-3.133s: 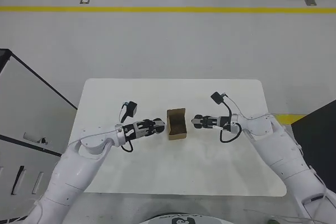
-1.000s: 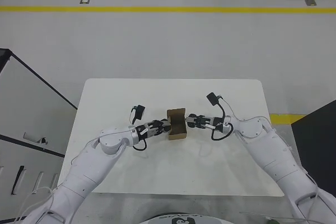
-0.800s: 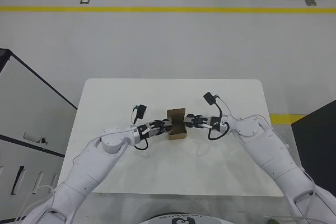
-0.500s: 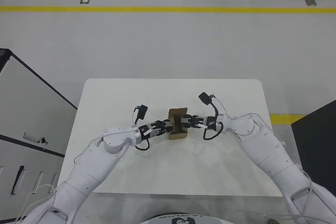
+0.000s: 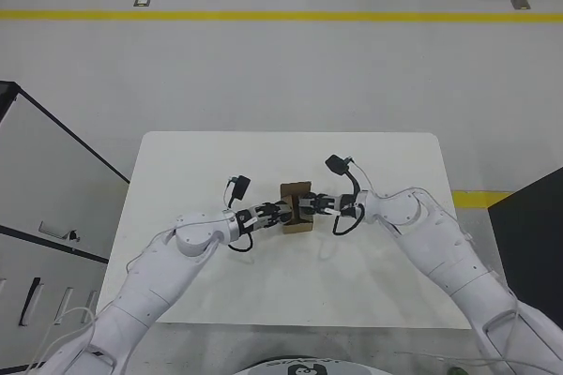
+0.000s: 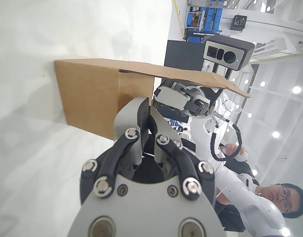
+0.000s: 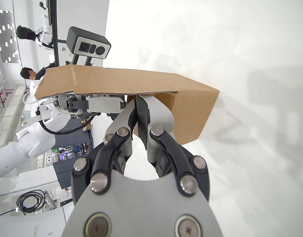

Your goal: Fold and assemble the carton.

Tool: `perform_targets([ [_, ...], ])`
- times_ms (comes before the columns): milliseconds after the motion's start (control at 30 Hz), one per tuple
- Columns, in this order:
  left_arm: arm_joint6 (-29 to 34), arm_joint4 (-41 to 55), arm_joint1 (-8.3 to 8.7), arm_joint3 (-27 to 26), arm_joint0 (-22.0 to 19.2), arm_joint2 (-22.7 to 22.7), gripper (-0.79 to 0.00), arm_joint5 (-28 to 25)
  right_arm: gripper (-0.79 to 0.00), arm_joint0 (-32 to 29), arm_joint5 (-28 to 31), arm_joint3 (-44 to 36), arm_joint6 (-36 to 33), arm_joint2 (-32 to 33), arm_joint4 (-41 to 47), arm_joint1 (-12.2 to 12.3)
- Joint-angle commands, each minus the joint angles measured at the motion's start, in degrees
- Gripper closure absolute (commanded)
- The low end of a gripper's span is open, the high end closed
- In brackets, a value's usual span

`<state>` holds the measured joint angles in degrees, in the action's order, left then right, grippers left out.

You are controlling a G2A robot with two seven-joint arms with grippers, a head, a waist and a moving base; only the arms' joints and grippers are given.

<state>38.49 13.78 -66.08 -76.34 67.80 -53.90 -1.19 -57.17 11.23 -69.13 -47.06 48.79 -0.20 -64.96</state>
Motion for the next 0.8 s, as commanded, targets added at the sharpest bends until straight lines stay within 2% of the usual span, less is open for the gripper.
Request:
perform_targets([
  [0, 0.0, -0.2, -0.09, 0.2, -0.1, 0.1, 0.000, 0.1, 0.000, 0.1, -0.2, 0.0, 0.0, -0.1, -0.3, -0.1],
  [767, 1.3, -0.9, -1.19, 3.2, -2.0, 1.1, 0.000, 0.5, 0.000, -0.4, -1.0, -1.1, 0.6, 0.9, -3.1, -0.4],
])
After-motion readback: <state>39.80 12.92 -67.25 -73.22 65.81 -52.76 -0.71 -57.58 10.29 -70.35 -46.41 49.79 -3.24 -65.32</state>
